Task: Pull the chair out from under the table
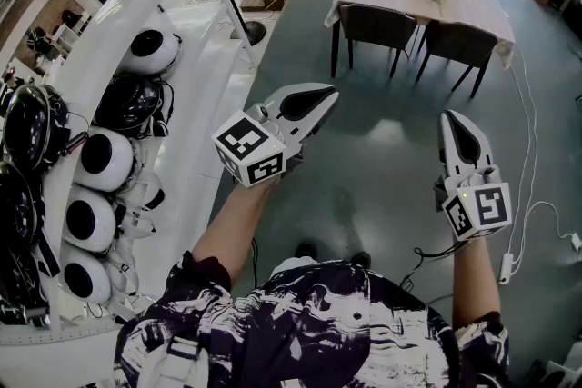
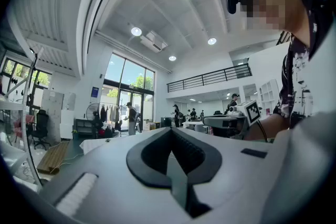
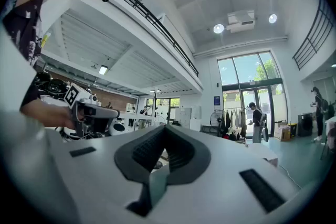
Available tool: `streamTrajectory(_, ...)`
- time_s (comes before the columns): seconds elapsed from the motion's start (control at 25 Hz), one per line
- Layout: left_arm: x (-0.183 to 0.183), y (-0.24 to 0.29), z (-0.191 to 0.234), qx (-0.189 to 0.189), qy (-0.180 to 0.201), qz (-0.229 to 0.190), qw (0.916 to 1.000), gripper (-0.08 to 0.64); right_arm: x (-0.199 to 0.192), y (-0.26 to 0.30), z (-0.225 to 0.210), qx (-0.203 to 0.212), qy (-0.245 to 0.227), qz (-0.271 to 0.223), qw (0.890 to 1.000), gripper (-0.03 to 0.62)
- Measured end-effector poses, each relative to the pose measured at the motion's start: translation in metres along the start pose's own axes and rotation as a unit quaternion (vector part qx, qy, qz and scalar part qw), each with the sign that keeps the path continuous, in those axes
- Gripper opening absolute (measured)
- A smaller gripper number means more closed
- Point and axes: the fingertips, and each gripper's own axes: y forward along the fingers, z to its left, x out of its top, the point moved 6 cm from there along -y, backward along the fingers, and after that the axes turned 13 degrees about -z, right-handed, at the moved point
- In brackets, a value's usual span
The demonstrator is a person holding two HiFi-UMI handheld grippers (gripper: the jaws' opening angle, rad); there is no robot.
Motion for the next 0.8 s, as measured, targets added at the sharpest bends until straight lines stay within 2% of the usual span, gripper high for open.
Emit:
streamTrajectory(0.56,0.002,-0.001,-0.005,0.0,-0.001,-0.002,1.0,0.003,0.003,-0.003,-0.003,-0.004,-0.006,-0.004,1.0,0.003)
streamTrajectory(0.68,0.008,-0.003,-0.007,-0.011,0.004,-0.028,0.9995,0.005,0.003,-0.004,-0.005,0.007,0.009,-0.014,1.0,0.009)
streamTrajectory(0.72,0.012,-0.004,-0.008,-0.012,0.014,-0.046,0.9988,0.008,0.003,-0.003,-0.006,0.017,0.015,-0.017,1.0,0.173)
streamTrajectory(0.76,0.016,-0.003,-0.008,-0.011,0.026,-0.065,0.9975,0.208,0.004,-0.002,-0.008,0.023,0.014,-0.023,0.999,0.332)
streamTrajectory(0.8,0.019,-0.003,-0.008,-0.009,0.035,-0.079,0.9962,0.409,0.004,-0.003,-0.01,0.023,0.007,-0.031,0.999,0.383)
